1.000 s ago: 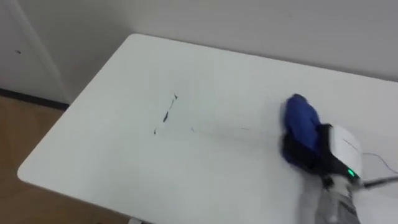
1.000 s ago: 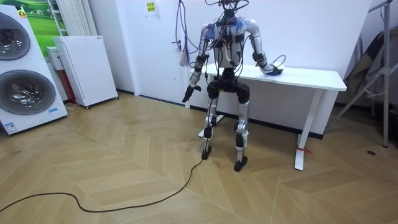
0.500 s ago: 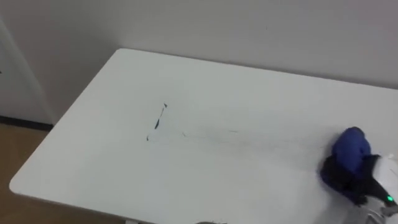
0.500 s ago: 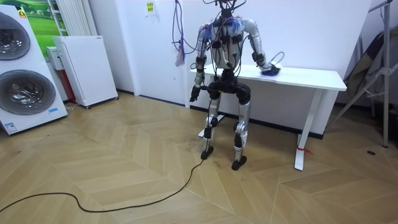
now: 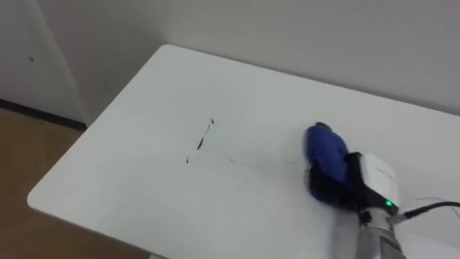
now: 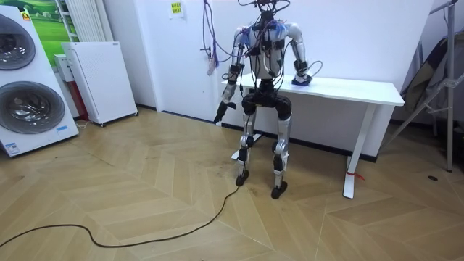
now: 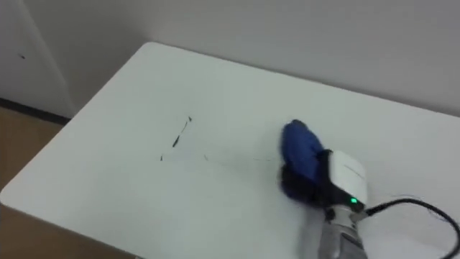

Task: Wipe table

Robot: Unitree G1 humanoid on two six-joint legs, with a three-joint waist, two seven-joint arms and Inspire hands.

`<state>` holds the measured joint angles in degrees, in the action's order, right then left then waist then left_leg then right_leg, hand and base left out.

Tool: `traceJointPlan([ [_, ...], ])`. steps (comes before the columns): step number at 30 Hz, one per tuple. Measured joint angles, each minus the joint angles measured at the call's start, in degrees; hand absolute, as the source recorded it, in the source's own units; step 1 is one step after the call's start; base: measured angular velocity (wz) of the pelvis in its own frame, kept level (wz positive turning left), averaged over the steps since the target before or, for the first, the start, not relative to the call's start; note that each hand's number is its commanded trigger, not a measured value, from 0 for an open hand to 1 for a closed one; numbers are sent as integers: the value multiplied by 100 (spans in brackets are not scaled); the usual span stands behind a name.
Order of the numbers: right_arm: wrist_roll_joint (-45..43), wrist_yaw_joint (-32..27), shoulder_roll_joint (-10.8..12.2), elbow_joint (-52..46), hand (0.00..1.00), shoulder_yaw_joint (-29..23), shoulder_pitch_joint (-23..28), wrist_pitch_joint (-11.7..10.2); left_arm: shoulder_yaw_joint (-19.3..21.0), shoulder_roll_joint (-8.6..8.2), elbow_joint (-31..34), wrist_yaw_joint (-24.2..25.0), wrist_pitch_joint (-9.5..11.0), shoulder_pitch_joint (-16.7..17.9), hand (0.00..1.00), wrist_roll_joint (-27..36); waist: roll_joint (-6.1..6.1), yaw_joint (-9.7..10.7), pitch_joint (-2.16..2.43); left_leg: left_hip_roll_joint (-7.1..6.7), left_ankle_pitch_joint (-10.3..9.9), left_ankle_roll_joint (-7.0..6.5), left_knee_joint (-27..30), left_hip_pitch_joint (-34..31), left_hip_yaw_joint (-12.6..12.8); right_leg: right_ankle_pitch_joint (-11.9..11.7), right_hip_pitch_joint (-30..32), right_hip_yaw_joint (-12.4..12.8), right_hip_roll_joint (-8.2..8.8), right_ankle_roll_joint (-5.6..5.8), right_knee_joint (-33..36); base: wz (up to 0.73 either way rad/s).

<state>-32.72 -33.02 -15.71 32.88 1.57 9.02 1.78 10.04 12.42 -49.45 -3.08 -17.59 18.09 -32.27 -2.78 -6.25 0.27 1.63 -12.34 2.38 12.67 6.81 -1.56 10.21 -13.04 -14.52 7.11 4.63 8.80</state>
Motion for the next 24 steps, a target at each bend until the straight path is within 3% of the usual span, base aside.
traceJointPlan([
  [3,55,-57,-55,335,100,-406,18,-3,104,1,-5,32,18,-30,0,1,31,39,42,-7,-40,-48,2,87,4,-1,-85,-9,9,1,6,0],
  [7,285,68,-41,471,100,-251,-262,167,-174,-63,6,92,50,-117,0,27,78,-9,66,-7,-55,-41,6,94,-7,7,-85,4,3,30,14,-19],
  [10,241,253,35,440,100,111,-664,615,-516,-187,-28,89,43,-267,0,18,143,-206,61,30,-113,-24,84,99,-17,27,29,15,-45,49,100,-46],
  [12,-32,667,149,-34,100,546,-796,1111,-728,-342,-235,98,34,-474,0,24,210,-417,46,82,-138,-22,110,152,45,59,271,-16,-45,-11,475,-69],
  [13,-108,794,228,-175,100,723,-848,1227,-793,-348,-272,93,25,-518,0,70,199,-503,37,102,-149,-23,119,158,107,80,388,-8,-37,-46,610,-96],
  [15,-336,1257,683,-480,100,1612,-1317,1417,-997,-344,-508,93,2,-796,0,344,207,-747,-48,125,-290,-36,368,40,135,112,842,-111,-4,-140,1115,-95],
  [16,-457,1381,821,-568,100,1839,-1419,1441,-1045,-342,-518,93,-12,-867,0,344,191,-809,-59,127,-325,-44,444,-38,134,103,950,-155,9,-159,1198,-57],
  [18,-813,1665,1247,-432,100,2428,-1923,1308,-1079,-342,-517,93,-22,-1209,0,342,103,-997,-154,122,-384,-97,688,-339,135,69,1208,-244,74,-224,1321,-10],
  [20,-814,1727,1439,-134,100,2530,-2219,1136,-1087,-315,-505,94,13,-1384,0,340,73,-1255,-167,177,-391,-155,783,-507,119,-7,1307,-286,135,-215,1296,15],
  [22,-769,1734,1442,67,100,2484,-2388,1066,-1079,-204,-388,103,24,-1314,0,345,86,-1304,-167,319,-388,-156,856,-631,170,-79,1409,-397,215,-109,1413,43],
  [23,-690,1641,1410,114,100,2305,-2359,1046,-1052,-98,-331,104,25,-1264,0,333,77,-1296,-159,512,-343,-75,865,-714,423,-81,1525,-413,423,-82,1823,82],
  [24,-435,1478,1302,219,100,2173,-2324,1017,-1039,-39,-312,103,23,-1262,0,352,73,-1274,-155,671,-265,59,863,-712,637,-50,1607,-246,705,-63,2068,82],
])
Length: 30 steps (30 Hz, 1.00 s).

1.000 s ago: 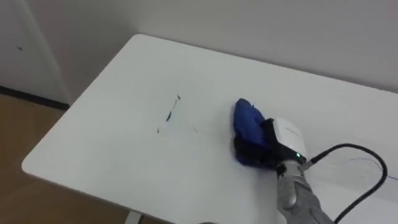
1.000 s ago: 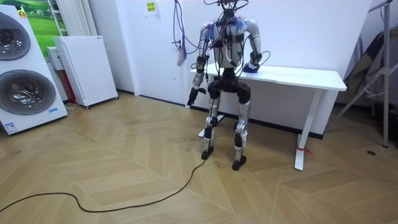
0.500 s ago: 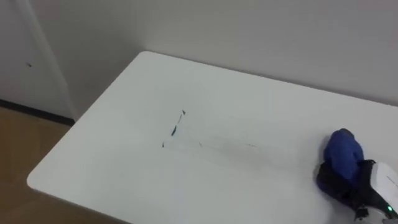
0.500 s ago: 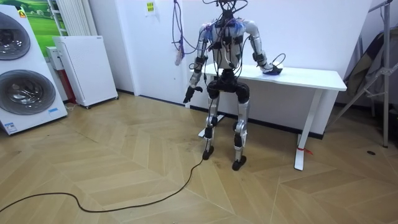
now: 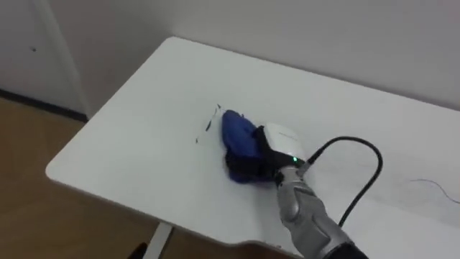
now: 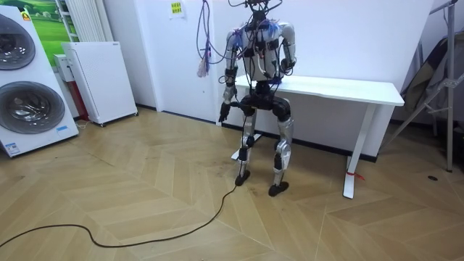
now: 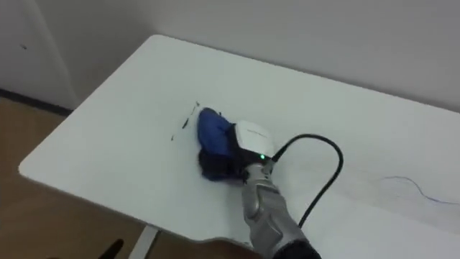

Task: Wipe table

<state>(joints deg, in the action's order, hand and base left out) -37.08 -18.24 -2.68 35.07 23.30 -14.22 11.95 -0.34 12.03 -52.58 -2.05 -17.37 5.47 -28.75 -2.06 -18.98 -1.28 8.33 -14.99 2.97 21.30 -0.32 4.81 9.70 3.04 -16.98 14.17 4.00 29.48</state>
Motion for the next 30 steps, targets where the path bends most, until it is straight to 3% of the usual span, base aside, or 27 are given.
traceJointPlan([
  [2,393,-286,-202,126,100,-50,100,-100,12,166,74,0,26,67,0,60,20,5,16,136,60,109,-27,13,63,-49,-42,192,318,74,-168,63],
  [4,557,-592,-370,266,100,-202,280,-421,92,356,55,-4,28,96,0,47,-6,159,29,310,114,264,-62,44,80,-327,-302,253,454,105,-894,68],
  [5,551,-787,-424,322,100,-448,483,-596,250,474,2,-1,23,103,0,-50,-97,352,56,397,147,387,-62,39,104,-673,-429,245,479,119,-1261,66],
  [6,549,-946,-500,326,100,-719,709,-745,439,593,-27,-9,24,99,0,-175,-228,484,68,411,140,542,-12,35,104,-1061,-415,126,461,306,-1377,53],
  [7,545,-1026,-585,326,100,-839,851,-796,521,596,-46,-10,12,102,0,-224,-200,517,107,500,120,626,33,36,97,-942,-462,72,399,473,-1363,6],
  [8,574,-1150,-814,330,100,-1033,1048,-880,600,595,-58,-11,2,103,0,-236,-140,551,151,687,133,763,1,66,115,-745,-528,-9,205,577,-1408,-32],
  [9,664,-1203,-1079,340,100,-1141,1117,-899,587,584,-56,-16,6,87,0,-209,-97,647,155,823,194,886,-110,97,152,-559,-477,-61,77,621,-1334,-41],
  [10,706,-1217,-1194,367,100,-1191,1122,-898,581,566,-57,-17,18,78,0,-185,-72,713,165,880,234,938,-169,104,153,-475,-392,-79,28,605,-1255,-39],
  [11,732,-1213,-1336,422,100,-1272,1089,-857,570,512,-68,-26,43,68,0,-38,-21,795,180,984,328,981,-248,136,154,-338,-236,-93,-53,520,-1003,-24],
  [13,732,-1179,-1400,423,100,-1381,1141,-752,539,356,-145,-38,157,-14,0,72,-43,1063,176,1063,504,800,-395,245,150,-52,-92,-81,-125,409,-656,-7],
  [16,691,-1105,-1230,284,100,-1328,1089,-562,357,155,-157,-127,178,-137,0,106,-44,1104,170,1149,533,667,-476,284,154,194,44,-47,-265,306,-469,-10],
  [17,504,-1010,-1086,109,100,-1319,1007,-351,339,42,-172,-142,198,-192,0,118,-43,1061,169,1150,498,606,-554,282,153,239,169,26,-357,244,-396,-35],
  [20,155,-619,-898,-331,100,-868,726,96,115,9,-412,-189,216,-216,0,215,-33,905,166,1103,502,610,-661,277,138,127,390,426,-779,53,-477,-52],
  [22,104,-239,-774,-455,100,-603,501,180,62,10,-672,-252,225,-139,0,197,-16,866,162,913,501,615,-638,257,135,-15,369,590,-916,-45,-721,-42],
  [24,94,128,-636,-523,100,-535,239,162,29,-6,-668,-278,178,92,0,188,46,872,120,497,462,619,-601,162,134,-242,329,709,-960,-126,-1064,-20],
  [26,111,180,-676,-515,100,-579,107,119,-12,-44,-548,-279,68,280,0,317,180,827,66,259,373,518,-677,117,120,-305,351,896,-1003,-86,-1189,-23],
  [28,129,25,-765,-462,100,-645,142,-53,-36,-40,-263,-285,-65,559,0,448,266,818,89,135,351,481,-800,119,-17,-330,392,970,-1004,-60,-1216,-11],
  [30,130,-479,-993,-227,100,-737,499,-420,-10,-18,-193,-294,-101,789,0,450,338,978,131,-8,379,403,-976,295,-218,-327,204,1046,-994,-59,-1308,24],
])
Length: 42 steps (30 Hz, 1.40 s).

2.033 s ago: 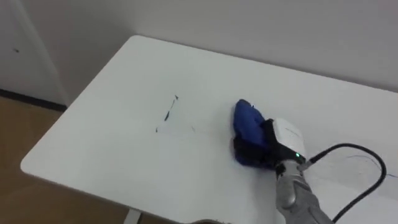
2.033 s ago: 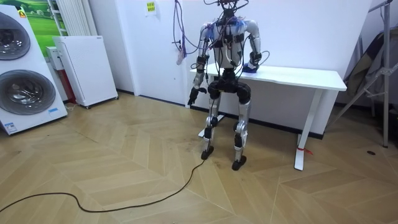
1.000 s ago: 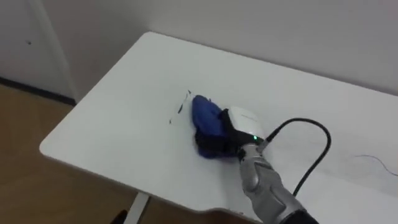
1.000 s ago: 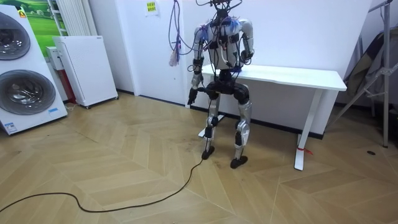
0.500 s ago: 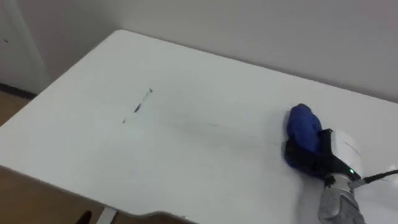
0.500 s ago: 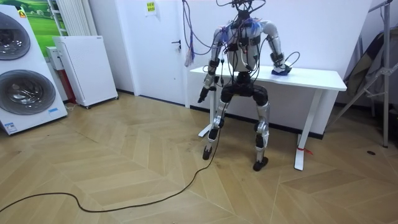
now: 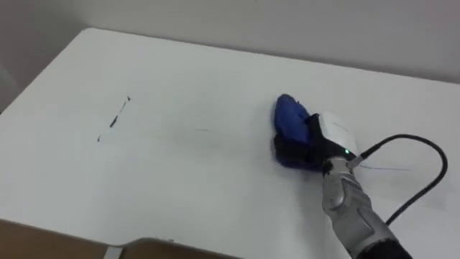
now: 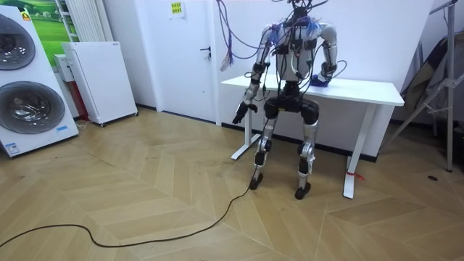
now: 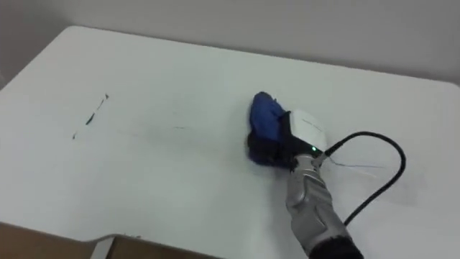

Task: Wipe table

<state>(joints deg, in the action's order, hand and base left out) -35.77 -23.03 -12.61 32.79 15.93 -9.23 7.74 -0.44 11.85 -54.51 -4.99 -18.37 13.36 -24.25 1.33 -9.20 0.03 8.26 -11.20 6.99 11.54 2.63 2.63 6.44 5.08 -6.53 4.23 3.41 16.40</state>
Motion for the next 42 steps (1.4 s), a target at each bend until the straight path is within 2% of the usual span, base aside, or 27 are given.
traceJointPlan([
  [1,9,-153,-38,85,100,-88,112,-135,51,8,-17,-1,3,41,0,-5,-44,78,4,-32,-3,-32,-13,23,-21,13,-52,-3,18,0,-26,47],
  [3,202,-752,-239,269,100,-786,809,-584,452,10,5,4,50,102,0,-130,-125,385,82,-213,4,-163,17,76,-28,87,-281,-92,174,93,-192,66],
  [4,267,-863,-271,317,100,-1026,990,-662,560,20,30,3,71,102,0,-207,-168,478,85,-251,7,-185,23,110,-39,111,-379,-100,207,130,-223,78],
  [5,503,-1095,-328,487,100,-1449,1328,-751,758,54,78,2,109,92,0,-351,-295,640,112,-330,-5,-253,27,129,-43,153,-569,-107,284,192,-273,73],
  [6,709,-1249,-335,689,100,-1879,1598,-800,940,102,188,0,139,89,0,-455,-393,768,125,-402,-45,-312,75,182,-100,185,-746,-108,346,243,-326,64],
  [8,1041,-1399,-398,1001,100,-2363,1935,-927,979,209,271,-18,238,82,0,-535,-503,902,136,-448,-184,-383,232,181,-107,196,-918,-108,352,278,-378,27],
  [9,1341,-1437,-517,1130,100,-2519,2089,-947,975,242,266,-26,293,33,0,-534,-511,923,144,-468,-282,-428,356,164,-112,193,-950,-137,332,279,-356,0],
  [12,1663,-1417,-716,1383,100,-2799,2300,-904,963,247,163,-171,435,-55,0,-523,-499,995,149,-504,-379,-531,466,186,-132,170,-1035,-246,210,243,-347,1],
  [14,1671,-1362,-720,1375,100,-2830,2294,-809,905,256,169,-206,457,-47,0,-520,-489,993,149,-504,-408,-565,447,257,-82,137,-1054,-248,148,191,-386,-27],
  [16,1575,-1324,-696,1305,100,-2823,2179,-572,825,248,166,-206,427,18,0,-508,-459,860,143,-510,-421,-589,335,407,-55,101,-1056,-252,104,140,-394,-50],
  [18,1408,-1244,-632,1039,100,-2678,1955,-114,751,211,156,-200,321,104,0,-489,-406,672,129,-506,-440,-606,231,544,-92,40,-1062,-258,4,58,-472,-64],
  [19,1360,-1239,-619,921,100,-2620,1927,23,690,209,150,-199,305,114,0,-464,-387,624,115,-504,-440,-606,208,568,-114,24,-1051,-235,-32,34,-480,-62],
  [21,955,-1037,-488,244,100,-2266,1890,404,575,80,144,-168,229,113,0,-458,-293,398,53,-495,-464,-605,185,592,-275,-34,-956,-230,-137,-56,-482,-59],
  [22,784,-924,-479,15,100,-2119,1874,499,574,42,144,-145,217,114,0,-456,-273,372,40,-494,-466,-603,182,582,-320,-48,-920,-232,-156,-78,-478,-38],
  [23,464,-680,-399,-489,100,-1740,1843,638,541,-10,143,-68,189,88,0,-449,-237,315,9,-495,-484,-573,173,547,-423,-69,-861,-222,-198,-113,-474,-15],
  [24,252,-459,-324,-874,100,-1311,1775,714,389,-11,143,-51,132,82,0,-398,-224,231,-9,-496,-474,-556,174,482,-538,-71,-802,-231,-232,-131,-474,-3],
  [25,153,-362,-305,-1016,100,-1121,1700,734,332,-17,151,-48,117,68,0,-376,-216,205,-39,-501,-467,-547,175,469,-611,-62,-799,-249,-243,-147,-477,21],
  [26,18,-127,-284,-1203,100,-752,1544,722,235,-30,171,-40,98,27,0,-332,-206,172,-57,-501,-442,-519,174,428,-713,-25,-794,-310,-250,-182,-485,39],
  [27,-89,49,-262,-1269,100,-549,1418,682,223,-59,227,-7,78,28,0,-331,-197,136,-55,-501,-408,-514,161,385,-808,23,-794,-353,-249,-194,-484,44],
  [29,-80,183,-238,-1240,100,-404,1256,661,218,-63,323,47,21,136,0,-328,-207,86,-45,-521,-320,-521,58,372,-951,94,-811,-390,-239,-201,-481,50],
  [31,-89,169,-263,-1065,100,-402,1231,553,231,-44,478,115,-77,341,0,-329,-247,122,-28,-532,-259,-498,-21,377,-997,167,-857,-393,-233,-205,-483,52],
  [32,-88,98,-301,-925,100,-470,1262,396,243,-42,521,182,-98,446,0,-332,-263,201,-21,-534,-257,-496,-4,378,-998,205,-950,-430,-219,-199,-514,65],
  [33,-77,-26,-313,-733,100,-594,1343,171,272,-36,519,241,-102,501,0,-339,-303,301,7,-547,-257,-497,3,404,-1001,233,-1102,-491,-201,-172,-617,70],
  [35,-74,-274,-357,-462,100,-735,1518,-81,354,-27,522,332,-95,492,0,-414,-343,325,46,-570,-256,-499,11,507,-974,256,-1308,-502,-181,-140,-771,58],
  [36,-61,-428,-359,-291,100,-871,1592,-230,398,-27,521,349,-82,466,0,-509,-360,370,47,-605,-259,-506,14,555,-971,275,-1443,-534,-149,-110,-813,48],
  [38,-3,-632,-353,-107,100,-1094,1714,-315,507,-23,502,353,-30,426,0,-656,-357,416,55,-662,-261,-540,-2,636,-959,307,-1630,-534,-96,-59,-864,39],
  [42,2,-745,-349,127,100,-1376,1788,-320,701,1,503,411,-18,416,0,-978,-331,409,100,-730,-296,-608,6,785,-949,350,-1814,-517,-26,0,-859,9],
])
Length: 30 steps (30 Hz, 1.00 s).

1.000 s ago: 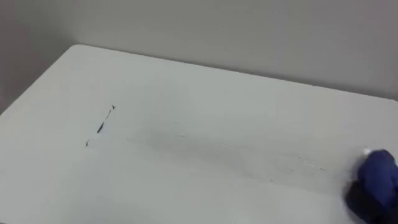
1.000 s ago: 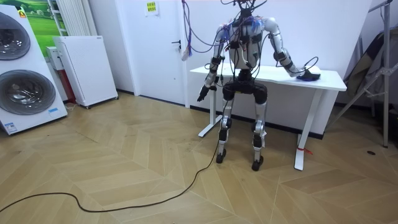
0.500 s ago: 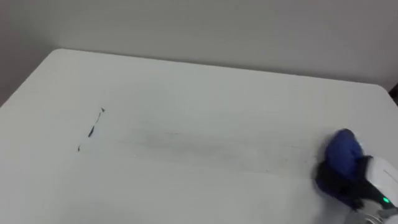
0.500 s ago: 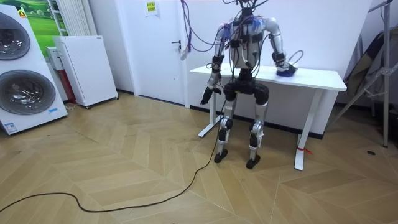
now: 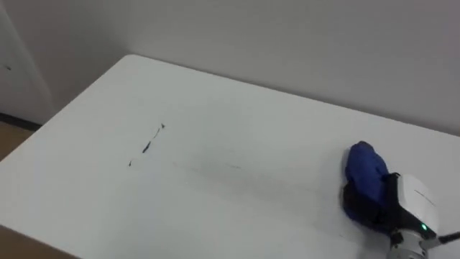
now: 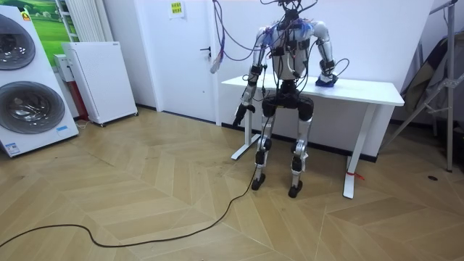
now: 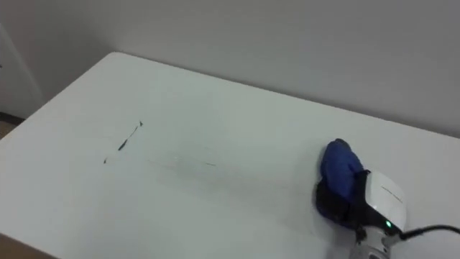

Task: Wipe table

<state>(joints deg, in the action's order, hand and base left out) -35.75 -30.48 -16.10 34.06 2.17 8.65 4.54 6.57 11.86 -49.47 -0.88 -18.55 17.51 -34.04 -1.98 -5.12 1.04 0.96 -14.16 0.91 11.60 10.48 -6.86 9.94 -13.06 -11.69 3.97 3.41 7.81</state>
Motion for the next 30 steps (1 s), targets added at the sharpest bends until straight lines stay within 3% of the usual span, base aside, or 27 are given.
traceJointPlan([
  [5,174,72,39,98,100,166,-258,140,-135,-42,-3,7,13,-20,0,91,45,-83,9,19,-10,-10,12,25,55,-1,32,70,-12,-1,82,-9],
  [7,148,127,140,-21,100,276,-348,369,-265,-122,-114,-17,17,-122,0,131,87,-170,11,35,-12,-7,13,48,59,-16,49,79,-32,-25,119,-24],
  [9,22,399,263,-345,100,417,-489,829,-463,-240,-172,-19,9,-281,0,179,129,-318,-3,76,-22,9,19,10,110,-42,256,78,-66,-67,281,-42],
  [10,-70,524,300,-491,100,521,-522,954,-533,-249,-177,-17,11,-307,0,220,136,-365,-8,94,-26,16,20,1,148,-42,334,72,-77,-86,341,-69],
  [11,-113,728,372,-750,100,819,-570,1084,-646,-249,-228,-16,7,-381,0,347,163,-493,-25,130,-47,27,24,6,205,-37,496,57,-99,-126,495,-82],
  [13,-238,865,540,-890,100,1291,-796,1134,-807,-224,-305,-35,-20,-456,0,578,186,-625,-77,136,-99,25,83,-2,229,15,811,26,-93,-212,904,-88],
  [14,-340,970,698,-874,100,1517,-1033,1131,-860,-228,-312,-54,-21,-476,0,668,206,-674,-150,136,-169,13,217,-62,304,46,1039,-25,-72,-253,1207,-90],
  [15,-380,1015,831,-835,100,1672,-1215,1107,-892,-231,-357,-77,-19,-519,0,732,213,-762,-176,132,-227,-2,359,-184,427,50,1307,-176,-7,-263,1455,-88],
  [18,-496,936,903,-456,100,1800,-1550,951,-845,-207,-398,-125,-19,-600,0,768,200,-945,-204,187,-313,-76,569,-382,791,-38,1633,-497,152,-364,1613,-68],
  [20,-449,858,872,-199,100,1728,-1642,891,-733,-143,-442,-134,-7,-692,0,762,227,-899,-197,380,-338,-57,730,-512,881,17,1677,-647,306,-198,1956,32],
  [21,-323,700,856,-80,100,1618,-1551,830,-704,-54,-438,-142,54,-795,0,753,188,-869,-192,526,-290,37,746,-521,1007,170,1632,-685,622,-150,2402,89],
  [22,-230,507,820,10,100,1529,-1456,758,-622,10,-396,-138,140,-861,0,738,183,-944,-186,625,-254,102,730,-513,1100,283,1541,-555,922,-99,2621,70],
  [24,-79,297,798,202,100,1531,-1430,489,-399,121,-361,-136,193,-898,0,721,146,-986,-179,750,-196,211,694,-552,1152,227,1331,-542,1256,20,2160,21],
  [26,56,168,799,283,100,1546,-1415,196,-328,319,-351,-120,193,-958,0,682,50,-974,-147,840,-133,349,647,-646,1072,-9,1037,-574,1404,156,1316,17],
  [27,105,118,799,328,100,1545,-1425,18,-291,428,-349,-118,189,-1029,0,682,-17,-975,-115,932,-102,481,650,-714,1005,-271,945,-592,1361,175,928,16],
  [28,121,109,799,328,100,1544,-1435,-45,-275,483,-348,-119,188,-1079,0,675,-71,-973,-118,963,-82,559,658,-740,981,-463,927,-591,1312,187,819,10],
  [29,94,116,793,340,100,1534,-1461,-160,-205,554,-364,-128,191,-1155,0,622,-141,-984,-109,1009,-63,718,728,-788,985,-570,897,-748,1230,484,746,-7],
  [30,69,119,789,358,100,1528,-1499,-165,-169,527,-376,-134,196,-1155,0,630,-66,-979,-97,1196,1,873,697,-792,981,-428,858,-833,1026,607,691,-9],
])
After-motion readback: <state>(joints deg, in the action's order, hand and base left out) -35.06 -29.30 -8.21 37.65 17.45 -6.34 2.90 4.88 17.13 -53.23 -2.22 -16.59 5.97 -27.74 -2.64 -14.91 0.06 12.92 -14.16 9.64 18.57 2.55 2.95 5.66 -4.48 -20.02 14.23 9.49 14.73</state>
